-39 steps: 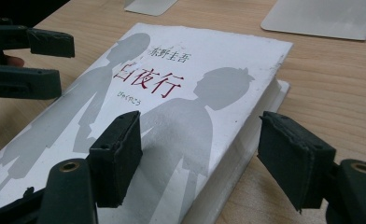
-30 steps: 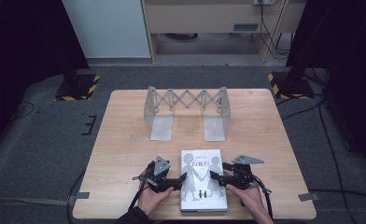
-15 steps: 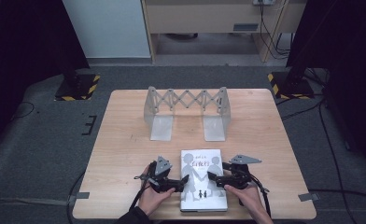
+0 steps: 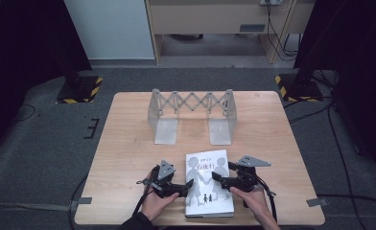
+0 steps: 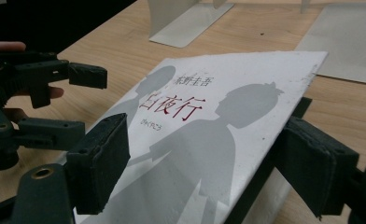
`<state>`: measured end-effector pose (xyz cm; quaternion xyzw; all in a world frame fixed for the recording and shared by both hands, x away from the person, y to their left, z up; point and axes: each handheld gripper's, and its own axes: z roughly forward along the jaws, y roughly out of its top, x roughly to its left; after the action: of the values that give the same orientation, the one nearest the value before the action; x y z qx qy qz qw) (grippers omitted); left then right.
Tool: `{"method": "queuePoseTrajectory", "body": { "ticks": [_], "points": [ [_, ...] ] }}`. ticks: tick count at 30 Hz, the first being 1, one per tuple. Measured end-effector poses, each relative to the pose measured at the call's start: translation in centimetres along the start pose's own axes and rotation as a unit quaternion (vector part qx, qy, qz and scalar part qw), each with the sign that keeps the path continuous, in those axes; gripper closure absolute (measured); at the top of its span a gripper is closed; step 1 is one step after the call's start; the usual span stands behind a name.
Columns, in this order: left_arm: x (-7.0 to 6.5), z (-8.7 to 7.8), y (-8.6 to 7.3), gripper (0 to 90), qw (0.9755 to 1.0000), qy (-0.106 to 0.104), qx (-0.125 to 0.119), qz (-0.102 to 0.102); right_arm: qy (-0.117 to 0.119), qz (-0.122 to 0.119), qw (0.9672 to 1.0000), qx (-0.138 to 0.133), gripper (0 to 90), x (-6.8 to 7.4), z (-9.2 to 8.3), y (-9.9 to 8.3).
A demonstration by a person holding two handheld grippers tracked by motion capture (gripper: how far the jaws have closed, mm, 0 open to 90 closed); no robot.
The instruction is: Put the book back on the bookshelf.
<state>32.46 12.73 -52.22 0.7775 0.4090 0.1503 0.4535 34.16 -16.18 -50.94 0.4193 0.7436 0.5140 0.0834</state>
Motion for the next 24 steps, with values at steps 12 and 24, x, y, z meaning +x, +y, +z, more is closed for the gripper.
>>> {"method": "queuePoseTrajectory", "body": {
  "ticks": [12, 24],
  "points": [
    [0.3, 0.0, -0.1, 1.0, 0.9999, -0.009, -0.001, -0.009, 0.013, 0.003, 0.9999, -0.004, 20.2, 0.3, 0.6, 0.4],
    [0.4, 0.0, -0.2, 3.6, 0.9997, -0.019, -0.005, -0.012, 0.029, 0.018, 0.9994, 0.002, 19.4, 0.4, 1.6, 0.4]
  ]
}}
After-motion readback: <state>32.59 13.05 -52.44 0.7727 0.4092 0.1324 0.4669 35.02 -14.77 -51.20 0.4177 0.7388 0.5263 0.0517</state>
